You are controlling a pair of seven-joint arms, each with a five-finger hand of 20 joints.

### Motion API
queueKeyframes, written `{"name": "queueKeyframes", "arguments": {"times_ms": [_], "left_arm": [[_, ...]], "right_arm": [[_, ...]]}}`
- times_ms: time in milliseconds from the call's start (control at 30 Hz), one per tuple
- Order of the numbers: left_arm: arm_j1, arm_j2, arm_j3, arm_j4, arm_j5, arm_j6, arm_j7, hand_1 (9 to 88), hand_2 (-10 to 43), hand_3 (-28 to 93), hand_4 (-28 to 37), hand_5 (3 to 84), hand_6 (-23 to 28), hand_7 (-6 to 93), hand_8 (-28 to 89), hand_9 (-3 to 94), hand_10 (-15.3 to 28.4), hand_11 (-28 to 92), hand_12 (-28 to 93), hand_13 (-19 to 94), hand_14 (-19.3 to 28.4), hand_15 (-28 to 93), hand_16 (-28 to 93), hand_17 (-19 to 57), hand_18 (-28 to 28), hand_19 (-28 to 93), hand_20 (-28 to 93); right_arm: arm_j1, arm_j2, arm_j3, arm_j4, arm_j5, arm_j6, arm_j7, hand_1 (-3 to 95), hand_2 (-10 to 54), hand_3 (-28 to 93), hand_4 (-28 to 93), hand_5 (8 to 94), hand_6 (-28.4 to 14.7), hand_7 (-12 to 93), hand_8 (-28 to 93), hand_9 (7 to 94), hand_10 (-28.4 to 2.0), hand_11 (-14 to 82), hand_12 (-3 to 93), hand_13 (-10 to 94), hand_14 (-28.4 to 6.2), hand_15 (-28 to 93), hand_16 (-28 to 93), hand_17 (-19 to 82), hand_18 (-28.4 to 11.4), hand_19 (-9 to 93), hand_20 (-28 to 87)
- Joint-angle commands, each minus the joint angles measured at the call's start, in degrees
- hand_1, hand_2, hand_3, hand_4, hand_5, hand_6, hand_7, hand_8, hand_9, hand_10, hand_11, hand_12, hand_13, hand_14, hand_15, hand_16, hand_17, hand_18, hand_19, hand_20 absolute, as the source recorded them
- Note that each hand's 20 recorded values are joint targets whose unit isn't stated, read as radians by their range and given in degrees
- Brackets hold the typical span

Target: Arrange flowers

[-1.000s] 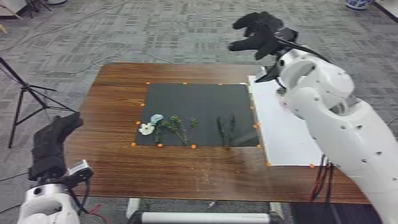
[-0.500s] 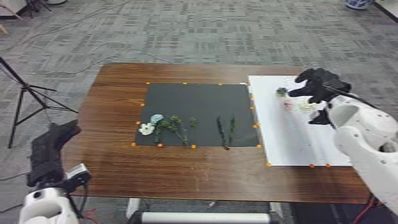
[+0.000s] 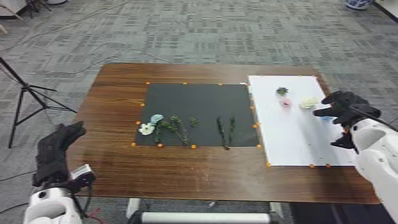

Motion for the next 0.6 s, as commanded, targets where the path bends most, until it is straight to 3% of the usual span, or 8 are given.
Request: {"name": "queueKeyframes", "arguments": {"times_ms": [33, 233, 333, 600], "left_arm": [[1.51, -1.67, 0.32, -1.16, 0.85, -2.26, -0.52, 23.0, 29.1, 61, -28.3, 55.7, 2.8, 14.2, -10, 54.0, 14.5, 19, 8, 39, 14.8, 12, -2, 5.3, 9.9, 12, 15], [2.54, -2.11, 0.46, -1.60, 0.53, -3.08, -0.54, 23.2, 29.0, 60, -28.3, 55.6, 2.7, 14.4, -10, 54.1, 14.6, 20, 8, 41, 15.6, 13, -2, 5.2, 10.1, 12, 15], [2.91, -2.20, 0.26, -1.91, 0.41, -2.67, -0.48, 23.1, 28.9, 60, -28.3, 55.6, 2.7, 14.5, -10, 54.1, 14.7, 20, 8, 41, 15.9, 14, -2, 5.2, 10.1, 12, 15], [2.69, -2.09, 0.62, -1.96, -0.18, -2.44, -0.67, 22.7, 28.5, 61, -28.3, 55.8, 2.6, 14.5, -10, 54.3, 14.8, 20, 8, 42, 16.1, 15, -2, 5.2, 10.3, 12, 15]], "right_arm": [[6.79, -2.88, -6.64, 8.33, -3.57, 0.19, -0.30, 30.5, -9.5, 64, -13, 53.5, -1.6, 13, -7, 64.0, -14.9, 8.8, 15.8, 88, -4.1, 58, 32, 59, -16.2, 93, 56], [6.89, -3.68, -6.21, 10.89, -3.69, -0.21, 0.25, 32.4, -9.5, 64, -14, 53.9, -1.2, 14, -7, 65.1, -14.5, 9.1, 16.1, 88, -3.8, 59, 32, 59, -16.4, 93, 57], [5.27, -3.61, -3.65, 8.00, 1.10, -5.31, 1.67, 35.0, -9.5, 65, -14, 55.9, -1.0, 16, -7, 67.1, -13.7, 9.9, 16.4, 89, -3.4, 59, 32, 60, -16.2, 93, 58], [3.67, -1.48, 0.19, 1.17, 7.40, -8.47, 1.50, 35.0, -9.5, 65, -14, 59.7, -0.9, 17, -8, 70.6, -13.4, 11.7, 17.6, 89, -3.4, 59, 32, 61, -16.0, 93, 59]]}}
